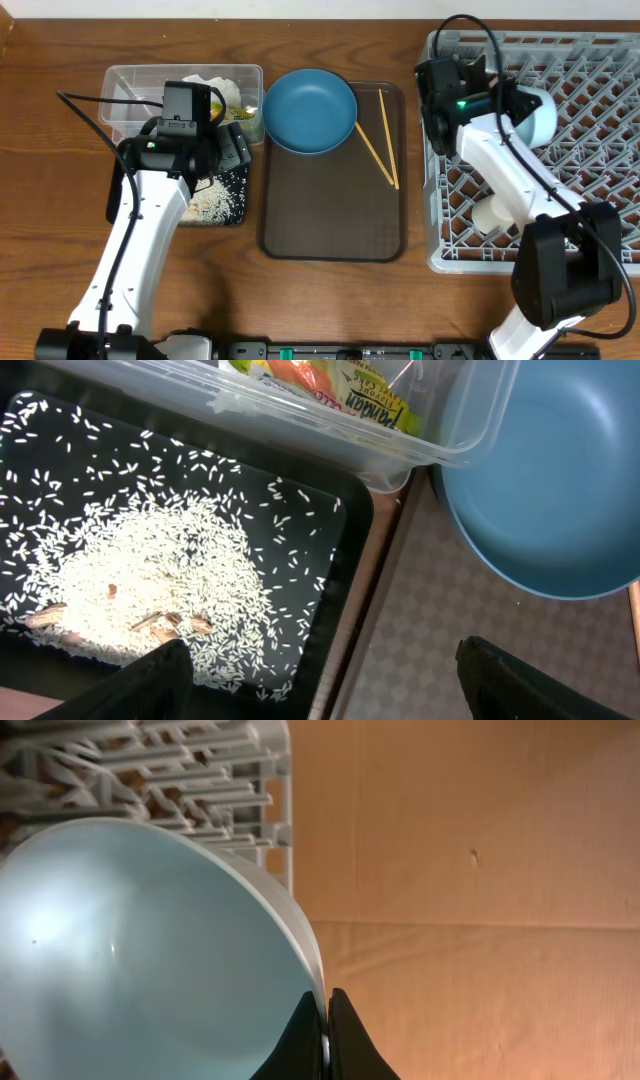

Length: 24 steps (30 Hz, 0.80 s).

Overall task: Sort waste into correct bins and load items into the dishwasher rack
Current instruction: 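Carry light-blue bowl with right gripper into the dish rack, then lower light-blue bowl into rack slots and release with right gripper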

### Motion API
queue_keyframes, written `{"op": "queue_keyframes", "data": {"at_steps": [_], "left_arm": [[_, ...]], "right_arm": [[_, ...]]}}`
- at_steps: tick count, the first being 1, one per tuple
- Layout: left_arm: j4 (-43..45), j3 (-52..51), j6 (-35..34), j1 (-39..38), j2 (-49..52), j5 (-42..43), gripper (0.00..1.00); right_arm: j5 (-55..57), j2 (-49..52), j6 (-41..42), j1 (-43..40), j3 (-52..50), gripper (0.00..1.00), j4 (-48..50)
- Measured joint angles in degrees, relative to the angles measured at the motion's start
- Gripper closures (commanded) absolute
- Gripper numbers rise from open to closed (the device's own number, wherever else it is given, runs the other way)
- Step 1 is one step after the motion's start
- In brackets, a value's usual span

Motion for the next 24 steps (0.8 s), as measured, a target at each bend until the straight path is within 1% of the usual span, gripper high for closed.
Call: {"op": "queue_keyframes", "data": {"at_steps": [7,10,17,24], "left_arm": [[0.0,0.0,0.0,0.0,0.0,0.0,0.13],[0.0,0.0,0.0,0.0,0.0,0.0,0.13],[0.0,0.0,0.0,0.0,0.0,0.0,0.13],[0.0,0.0,0.0,0.0,0.0,0.0,0.13]], "right_arm": [[-3.6,0.0,-0.2,3.4,-0.1,0.99,-7.8],[-3.3,0.0,0.0,3.4,-0.1,0.99,-8.5],[1.1,0.0,0.3,2.7,-0.1,0.99,-8.6],[-1.0,0.0,1.0,2.3,-0.1,0.99,-14.3]]}}
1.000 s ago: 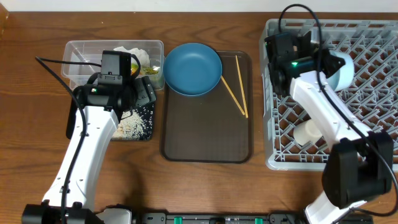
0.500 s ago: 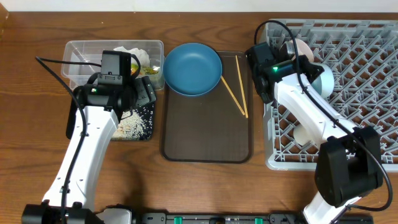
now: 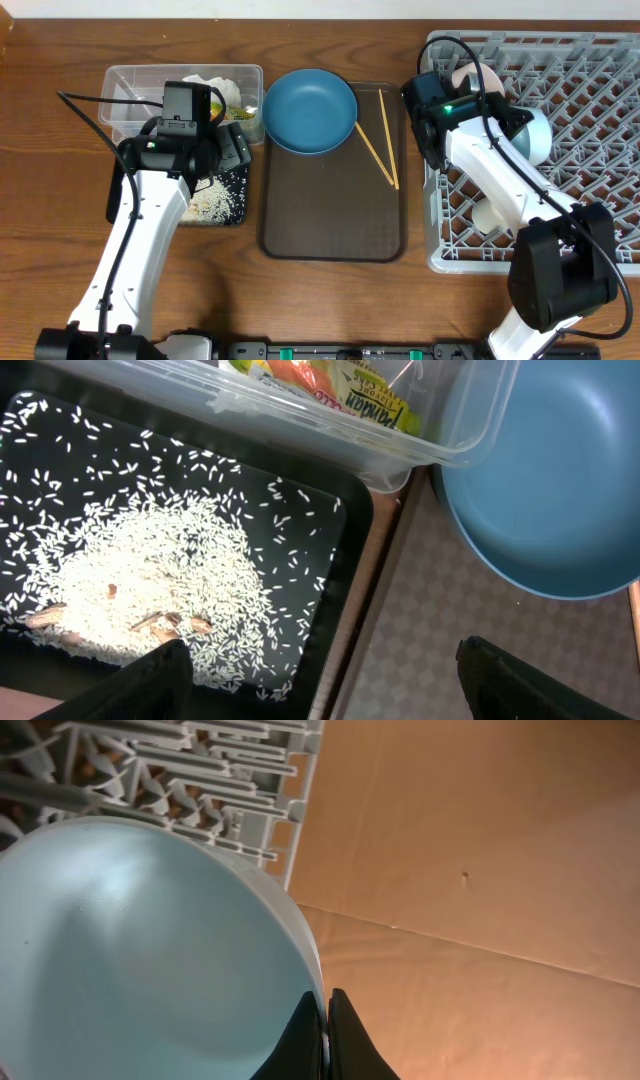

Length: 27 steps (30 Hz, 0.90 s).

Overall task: Sort waste into correct bins and load items into the dishwasher rack
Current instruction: 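Lower light-blue bowl into rack slots and release with right gripper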

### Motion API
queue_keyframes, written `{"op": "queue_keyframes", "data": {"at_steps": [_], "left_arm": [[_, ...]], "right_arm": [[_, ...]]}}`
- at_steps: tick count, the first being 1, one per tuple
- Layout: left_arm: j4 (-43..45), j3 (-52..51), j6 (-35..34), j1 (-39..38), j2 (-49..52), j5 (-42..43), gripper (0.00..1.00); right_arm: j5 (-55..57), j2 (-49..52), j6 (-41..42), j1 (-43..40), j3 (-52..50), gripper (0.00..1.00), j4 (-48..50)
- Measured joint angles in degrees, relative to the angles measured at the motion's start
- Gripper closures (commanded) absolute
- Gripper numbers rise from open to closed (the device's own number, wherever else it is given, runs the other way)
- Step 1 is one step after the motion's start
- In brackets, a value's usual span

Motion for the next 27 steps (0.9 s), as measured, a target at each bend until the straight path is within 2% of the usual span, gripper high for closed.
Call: {"op": "queue_keyframes", "data": {"at_steps": [11,21,27], "left_arm": [[0.0,0.0,0.0,0.0,0.0,0.0,0.13],[0.0,0.0,0.0,0.0,0.0,0.0,0.13],[0.0,0.0,0.0,0.0,0.0,0.0,0.13]], "right_arm": [[-4.5,0.0,1.0,0.1,0.0,0.99,-1.0],[2.6,0.0,1.1,0.1,0.0,0.99,1.9],[0.1,0.0,1.0,0.1,0.0,0.99,1.8]]}}
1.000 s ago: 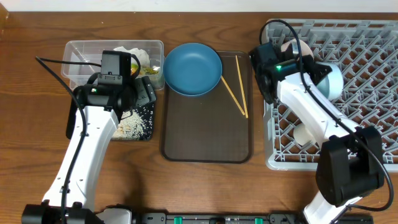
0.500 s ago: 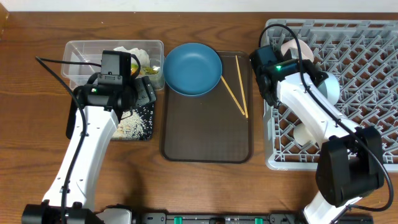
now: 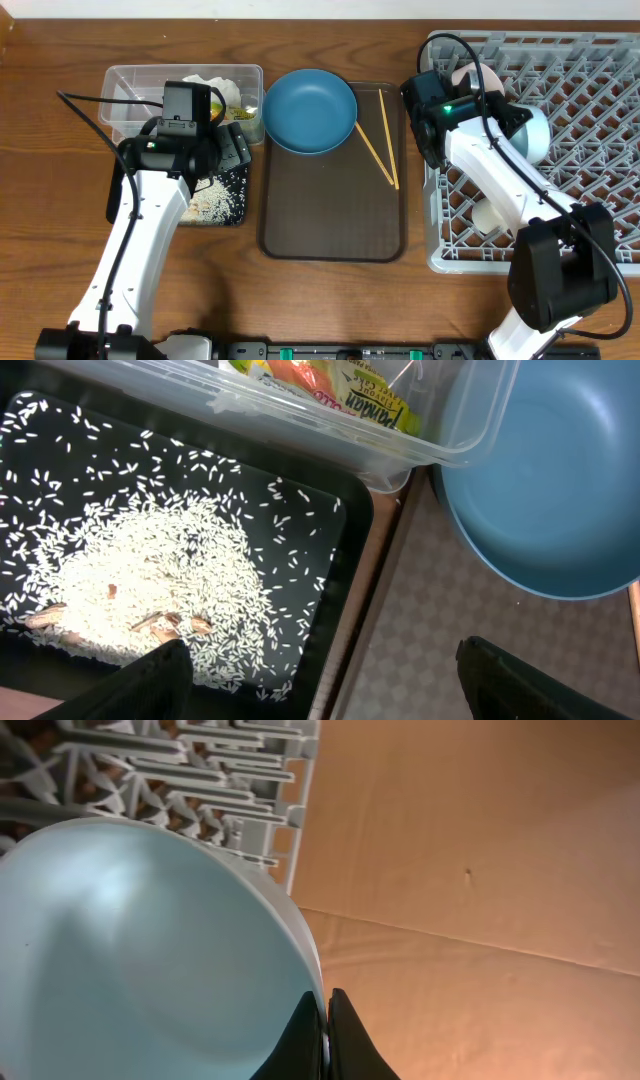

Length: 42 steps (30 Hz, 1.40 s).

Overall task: Sort waste into correct bins and load items into the dishwasher rack
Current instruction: 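Lower light-blue bowl into rack slots and release with right gripper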

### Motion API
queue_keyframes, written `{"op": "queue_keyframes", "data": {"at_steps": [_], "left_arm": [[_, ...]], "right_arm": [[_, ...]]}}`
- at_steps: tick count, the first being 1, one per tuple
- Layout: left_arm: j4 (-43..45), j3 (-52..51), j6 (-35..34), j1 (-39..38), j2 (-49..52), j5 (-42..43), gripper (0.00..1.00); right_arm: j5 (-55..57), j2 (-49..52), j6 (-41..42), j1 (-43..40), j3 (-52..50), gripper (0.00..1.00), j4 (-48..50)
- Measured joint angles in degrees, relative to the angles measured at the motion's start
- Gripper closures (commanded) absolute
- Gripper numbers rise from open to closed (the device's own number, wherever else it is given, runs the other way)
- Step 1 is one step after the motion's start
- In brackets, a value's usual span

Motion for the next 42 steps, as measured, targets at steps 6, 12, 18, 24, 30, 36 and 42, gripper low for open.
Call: {"op": "queue_keyframes", "data": {"at_steps": [6,12,18,24,30,36,42], "left_arm": [[0.0,0.0,0.0,0.0,0.0,0.0,0.13],[0.0,0.0,0.0,0.0,0.0,0.0,0.13],[0.0,0.0,0.0,0.0,0.0,0.0,0.13],[0.0,0.0,0.0,0.0,0.0,0.0,0.13],[0.0,0.0,0.0,0.0,0.0,0.0,0.13],[0.0,0.0,0.0,0.0,0.0,0.0,0.13],[0.0,0.0,0.0,0.0,0.0,0.0,0.13]], "right_arm": [[-1.3,0.1,-0.2,-2.1,0.0,0.99,0.4],[0.0,2.4,-0.2,-3.6,0.0,0.99,0.4],[2.0,3.5,-0.4,-1.8,0.0,0.99,0.3],[0.3,4.1,-0.6,2.2,0.0,0.67,-0.3],[-1.0,4.3,-0.6,5.7,-0.1,0.19,0.1],[-2.3,4.3,-1.0,6.1,0.5,0.10,1.3],[-11.8,3.7,-1.0,6.0,7.1,0.06,1.3]]}}
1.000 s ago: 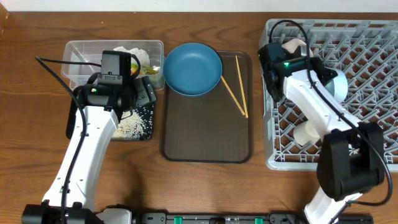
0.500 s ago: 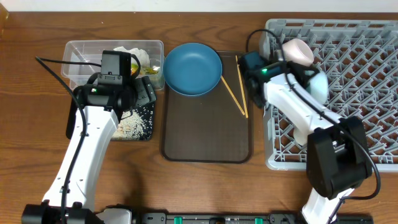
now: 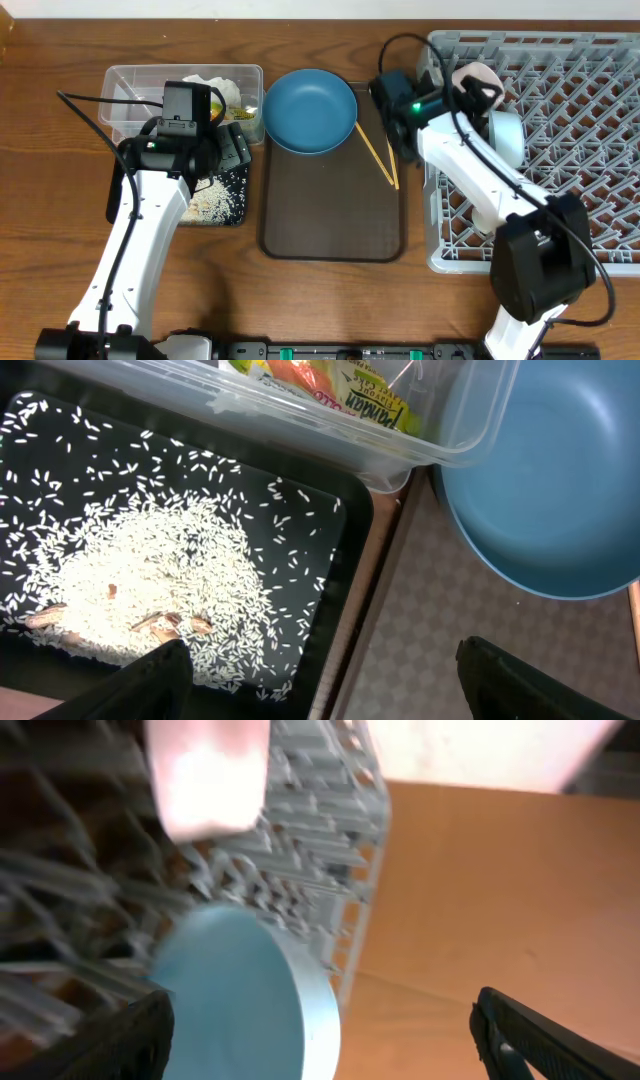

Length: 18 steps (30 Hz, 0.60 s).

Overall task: Sort waste into correct bins and load items into the dishwasher rack
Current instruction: 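Lower light-blue bowl into rack slots and release with right gripper, then move right gripper back toward the blue plate on brown tray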

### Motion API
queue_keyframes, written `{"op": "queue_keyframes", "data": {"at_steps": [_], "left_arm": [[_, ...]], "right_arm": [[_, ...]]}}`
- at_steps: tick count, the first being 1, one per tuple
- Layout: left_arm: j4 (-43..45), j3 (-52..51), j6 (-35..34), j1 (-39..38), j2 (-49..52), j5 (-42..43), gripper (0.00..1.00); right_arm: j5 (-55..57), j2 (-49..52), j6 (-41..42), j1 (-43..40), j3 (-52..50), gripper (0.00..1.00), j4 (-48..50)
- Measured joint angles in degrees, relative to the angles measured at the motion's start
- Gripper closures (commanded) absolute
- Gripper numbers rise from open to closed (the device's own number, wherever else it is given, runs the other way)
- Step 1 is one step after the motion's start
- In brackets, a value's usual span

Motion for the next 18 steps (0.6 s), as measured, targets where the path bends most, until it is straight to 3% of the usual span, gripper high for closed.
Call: {"op": "queue_keyframes", "data": {"at_steps": [9,18], "left_arm": [[0.0,0.0,0.0,0.0,0.0,0.0,0.13],[0.0,0.0,0.0,0.0,0.0,0.0,0.13]], "right_arm": [[-28.3,-9.5,1.6,-0.9,5.3,0.15,5.5],[-54.1,-12.8,10.5,-5.6,6.1,0.16,11.1]]}}
